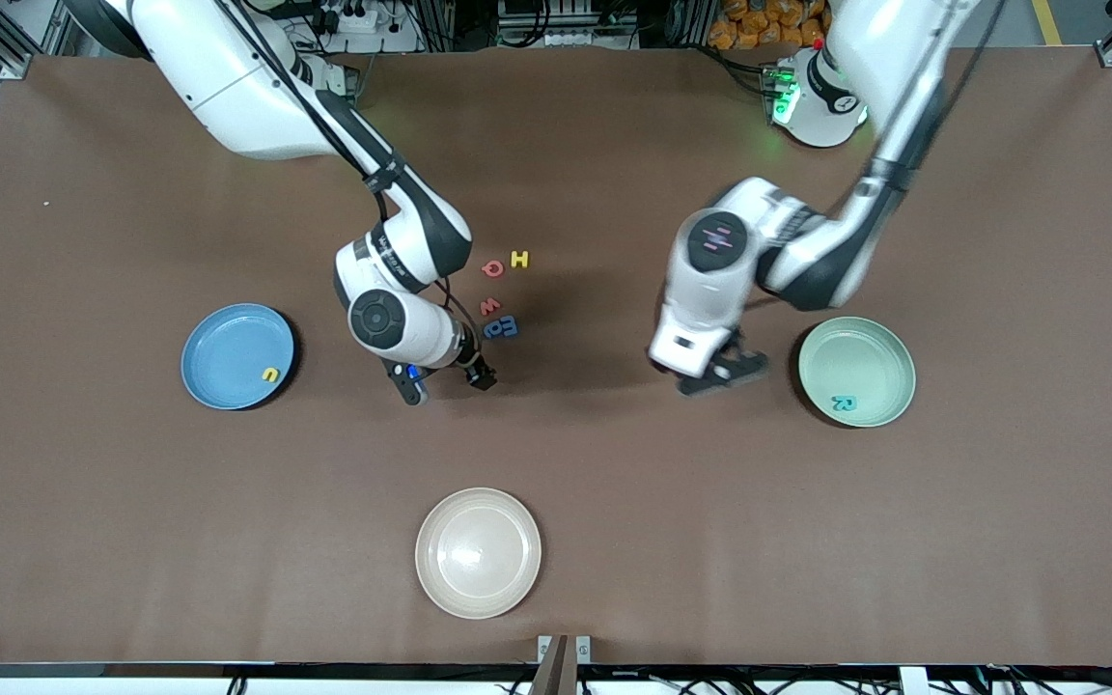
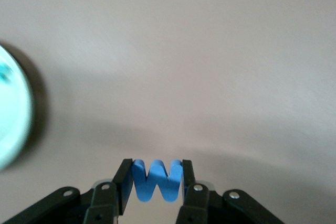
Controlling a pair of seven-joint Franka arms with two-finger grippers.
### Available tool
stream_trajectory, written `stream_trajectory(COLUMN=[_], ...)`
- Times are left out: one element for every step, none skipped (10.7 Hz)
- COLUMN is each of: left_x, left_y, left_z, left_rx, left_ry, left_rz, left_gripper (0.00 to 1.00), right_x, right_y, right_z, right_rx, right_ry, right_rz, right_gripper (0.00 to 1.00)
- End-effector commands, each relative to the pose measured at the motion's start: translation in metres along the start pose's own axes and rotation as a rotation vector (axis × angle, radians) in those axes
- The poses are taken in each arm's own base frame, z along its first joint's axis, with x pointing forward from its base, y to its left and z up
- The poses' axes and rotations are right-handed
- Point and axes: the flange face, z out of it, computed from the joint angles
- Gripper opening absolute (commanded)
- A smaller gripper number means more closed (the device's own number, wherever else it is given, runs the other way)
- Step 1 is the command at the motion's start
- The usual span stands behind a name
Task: Sort upper and lower case letters into plates
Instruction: 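Carry the blue W to the green plate and release it with the left gripper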
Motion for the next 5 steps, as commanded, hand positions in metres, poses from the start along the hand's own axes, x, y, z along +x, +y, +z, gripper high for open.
stream_trajectory(left_x=[0.032, 0.043, 0.048, 0.050, 0.057], left_y=[-0.060, -0.080, -0.095, -0.112, -0.129], left_z=[-0.012, -0.006, 0.001, 0.013, 0.024], left_rx=[0.014, 0.019, 0.024, 0.034, 0.039], left_ry=[-0.008, -0.020, -0.035, -0.061, -0.079], left_rz=[0.136, 0.178, 0.212, 0.244, 0.281], left_gripper=[0.00, 0.00, 0.00, 0.00, 0.00], right_x=[-0.028, -0.029, -0.030, -0.033, -0.031], right_y=[-0.004, -0.003, -0.002, -0.001, 0.003], right_z=[0.015, 0.016, 0.018, 0.021, 0.027], right_rx=[0.012, 0.007, 0.006, -0.001, -0.011], right_ry=[0.003, 0.004, 0.004, 0.006, 0.009], right_rz=[0.037, 0.037, 0.037, 0.031, 0.032], right_gripper=[1.00, 1.00, 1.00, 1.00, 1.00])
